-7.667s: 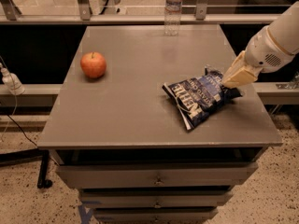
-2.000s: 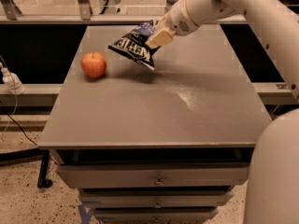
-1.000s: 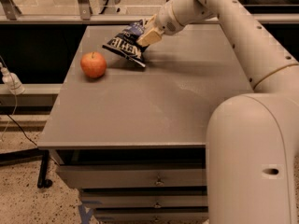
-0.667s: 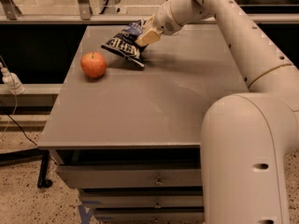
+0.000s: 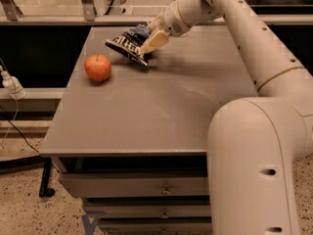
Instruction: Move blue chip bag near apple
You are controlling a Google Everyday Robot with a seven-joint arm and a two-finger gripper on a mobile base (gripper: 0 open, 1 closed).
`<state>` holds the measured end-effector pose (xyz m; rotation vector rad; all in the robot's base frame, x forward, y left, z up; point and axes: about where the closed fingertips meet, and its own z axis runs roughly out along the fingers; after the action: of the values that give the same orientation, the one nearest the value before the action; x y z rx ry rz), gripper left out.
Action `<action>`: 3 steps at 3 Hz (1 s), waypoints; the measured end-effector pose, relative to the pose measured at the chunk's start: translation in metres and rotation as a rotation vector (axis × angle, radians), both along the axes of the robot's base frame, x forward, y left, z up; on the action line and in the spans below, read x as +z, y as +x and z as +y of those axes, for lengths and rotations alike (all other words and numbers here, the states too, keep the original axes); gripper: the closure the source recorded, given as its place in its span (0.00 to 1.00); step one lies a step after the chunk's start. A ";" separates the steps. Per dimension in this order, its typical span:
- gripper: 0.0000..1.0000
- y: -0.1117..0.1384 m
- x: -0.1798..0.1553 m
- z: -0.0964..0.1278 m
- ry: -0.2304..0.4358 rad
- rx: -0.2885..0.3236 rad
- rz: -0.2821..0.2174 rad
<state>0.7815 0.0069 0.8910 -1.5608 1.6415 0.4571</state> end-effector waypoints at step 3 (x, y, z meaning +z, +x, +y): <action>0.00 -0.034 0.001 -0.032 0.027 -0.006 0.072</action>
Offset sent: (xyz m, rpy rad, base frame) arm -0.0353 -0.0311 0.0036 0.0114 0.0570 -0.0072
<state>0.7472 -0.0246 0.8917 -1.5348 1.6866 0.5358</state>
